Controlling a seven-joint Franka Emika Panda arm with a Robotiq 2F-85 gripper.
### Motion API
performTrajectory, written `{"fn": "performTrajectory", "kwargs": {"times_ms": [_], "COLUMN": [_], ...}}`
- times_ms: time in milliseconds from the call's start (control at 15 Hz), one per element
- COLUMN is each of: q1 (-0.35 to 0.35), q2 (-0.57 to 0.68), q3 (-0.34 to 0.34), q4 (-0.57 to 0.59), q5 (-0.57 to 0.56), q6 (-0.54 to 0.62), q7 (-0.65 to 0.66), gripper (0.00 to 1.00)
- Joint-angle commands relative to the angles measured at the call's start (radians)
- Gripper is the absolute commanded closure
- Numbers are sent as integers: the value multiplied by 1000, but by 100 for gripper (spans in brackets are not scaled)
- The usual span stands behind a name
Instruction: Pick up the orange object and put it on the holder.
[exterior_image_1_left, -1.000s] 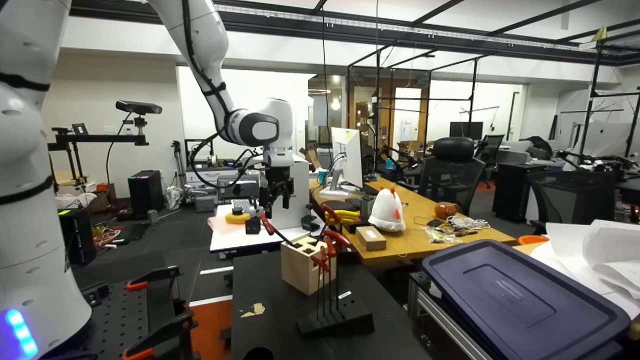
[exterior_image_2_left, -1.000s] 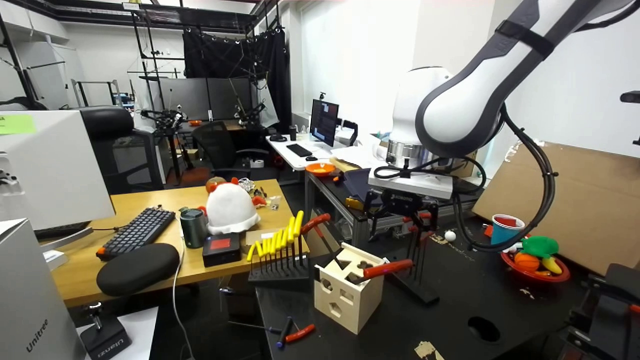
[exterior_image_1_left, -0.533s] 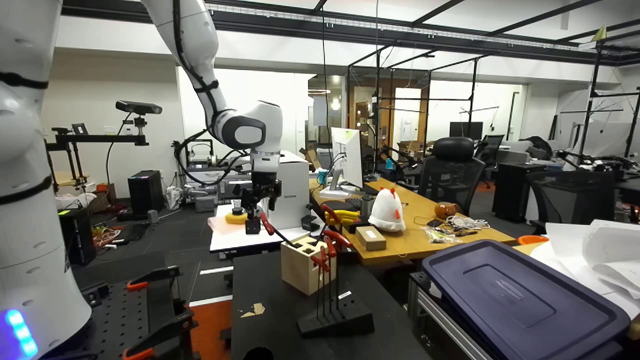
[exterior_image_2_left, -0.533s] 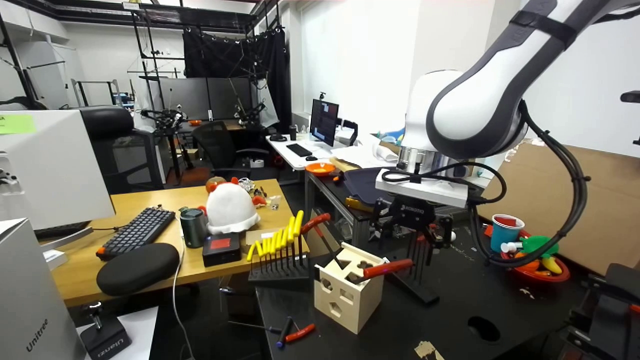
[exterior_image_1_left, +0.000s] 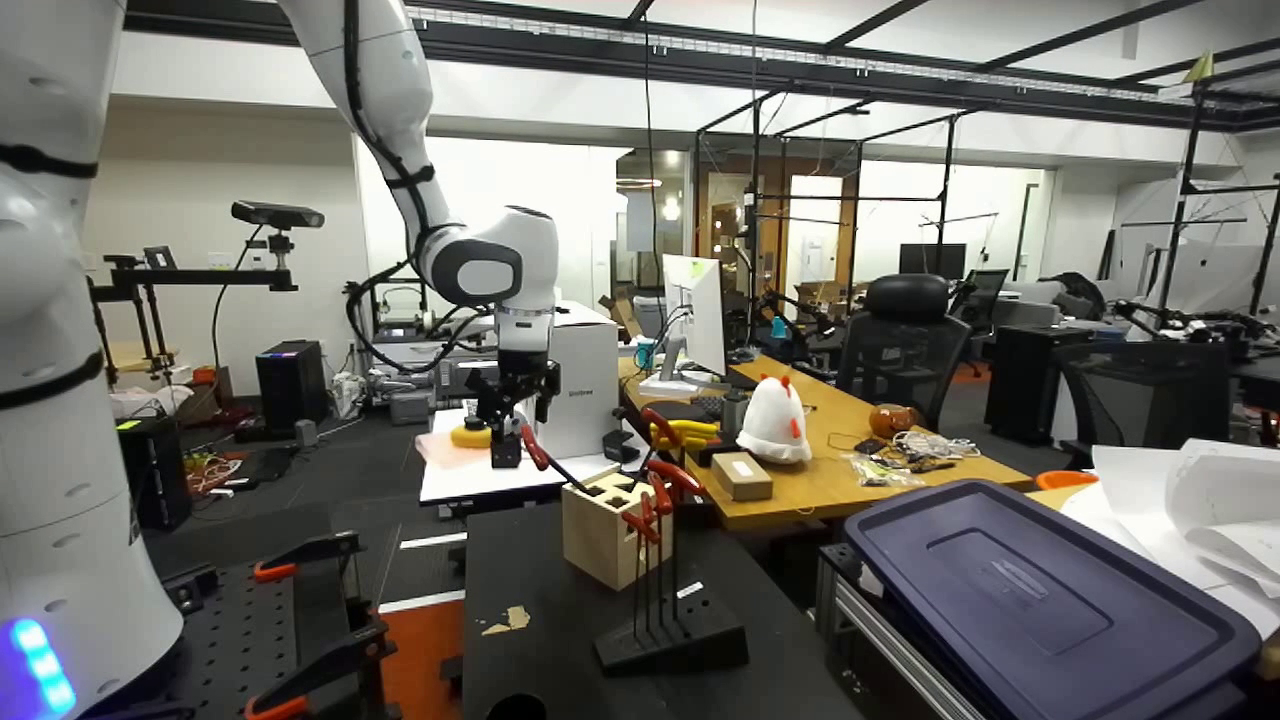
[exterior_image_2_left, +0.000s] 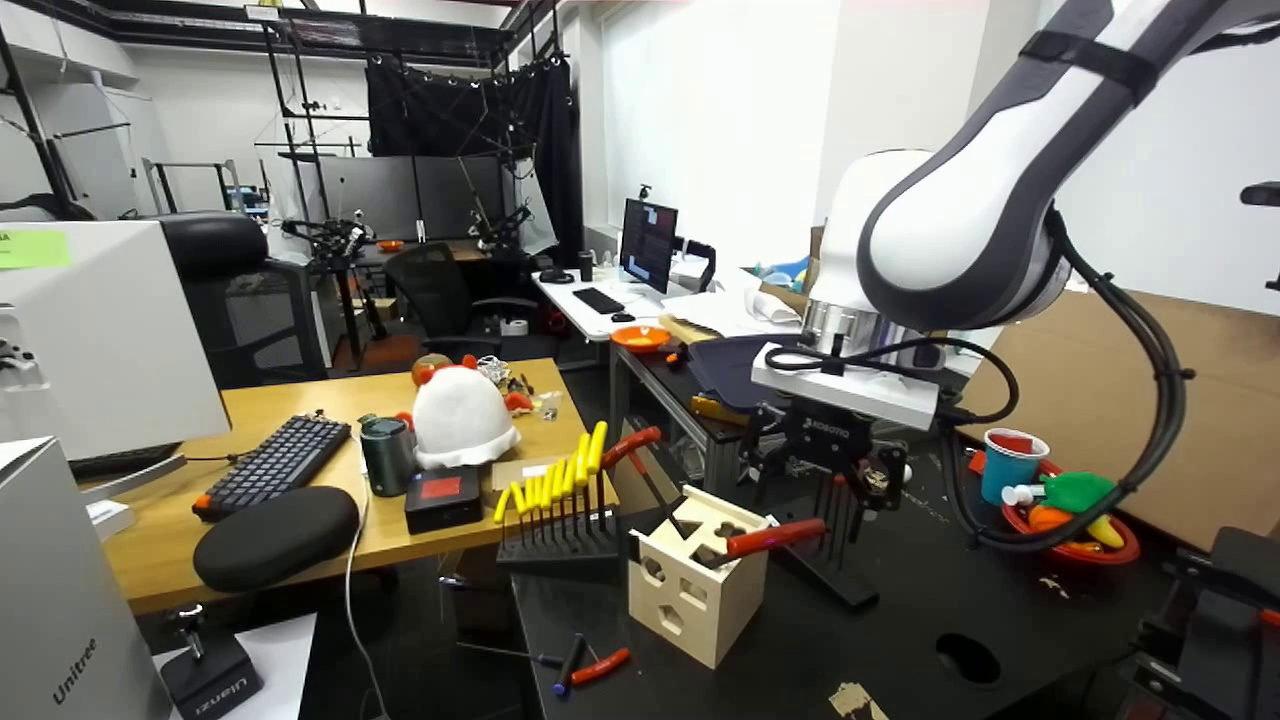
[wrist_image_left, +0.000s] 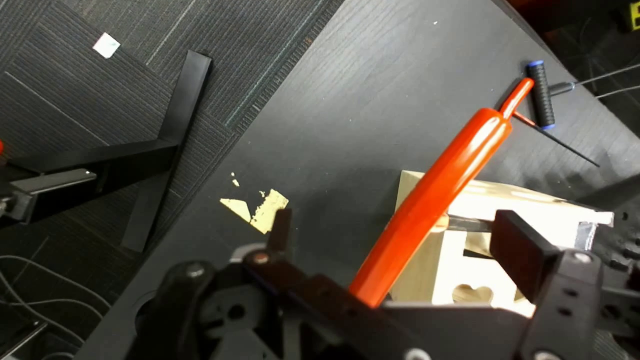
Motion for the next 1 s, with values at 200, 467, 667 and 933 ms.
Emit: {"fn": "performTrajectory", "kwargs": {"times_ms": [200,467,667,933], "q1": [20,34,40,64], "q2": [24,59,87,124], "q3": [-16,-13,-6,-19], "q4": [-46,-41,-35,-34], "q5": [-9,-6,4,-2], "q6": [117,198,235,281], "q7": [68,61,53,60], "gripper": [0,0,0,0]}}
